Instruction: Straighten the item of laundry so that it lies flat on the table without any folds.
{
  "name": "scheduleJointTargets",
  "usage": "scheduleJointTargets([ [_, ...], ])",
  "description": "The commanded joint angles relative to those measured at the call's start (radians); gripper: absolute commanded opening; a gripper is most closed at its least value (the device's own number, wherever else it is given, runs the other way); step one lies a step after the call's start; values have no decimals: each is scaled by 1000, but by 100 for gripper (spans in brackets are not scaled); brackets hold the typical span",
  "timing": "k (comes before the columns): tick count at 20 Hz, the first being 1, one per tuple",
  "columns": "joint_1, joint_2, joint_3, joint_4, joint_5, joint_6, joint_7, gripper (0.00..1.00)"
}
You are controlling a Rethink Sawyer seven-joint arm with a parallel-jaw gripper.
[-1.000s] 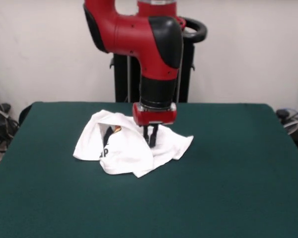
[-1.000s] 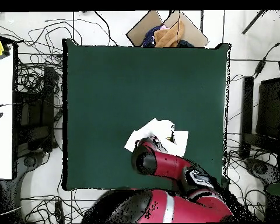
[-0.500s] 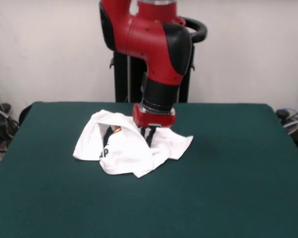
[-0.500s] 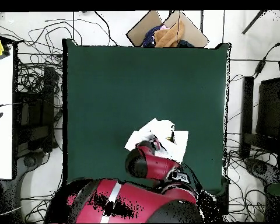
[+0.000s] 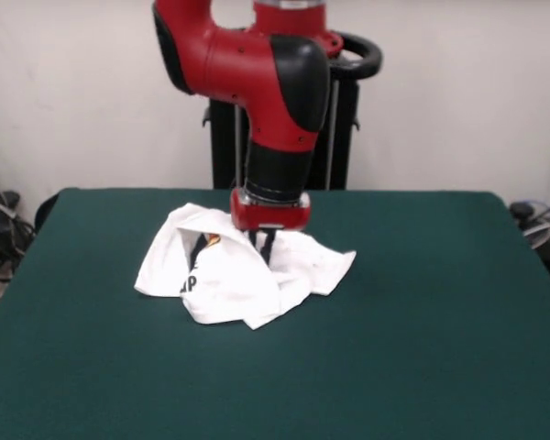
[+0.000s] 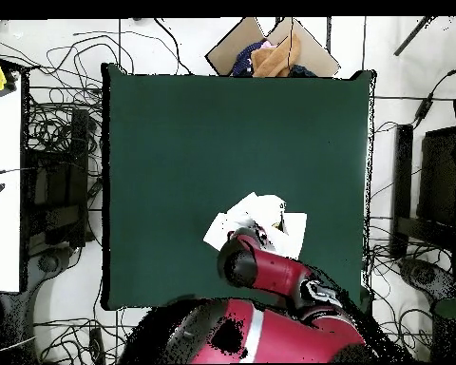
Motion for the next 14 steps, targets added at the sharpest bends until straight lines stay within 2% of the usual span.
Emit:
scheduleJointTargets([
  [1, -19, -171, 94, 105, 85, 137, 288, 0],
  [6, 8, -205, 78, 112, 110, 194, 277, 0],
  [7, 13, -207, 75, 112, 118, 204, 277, 100],
  [9, 27, -223, 78, 117, 147, 232, 293, 100],
  [11, 1, -239, 134, 137, 153, 207, 305, 100],
  [14, 80, -217, 68, 120, 182, 136, 317, 100],
])
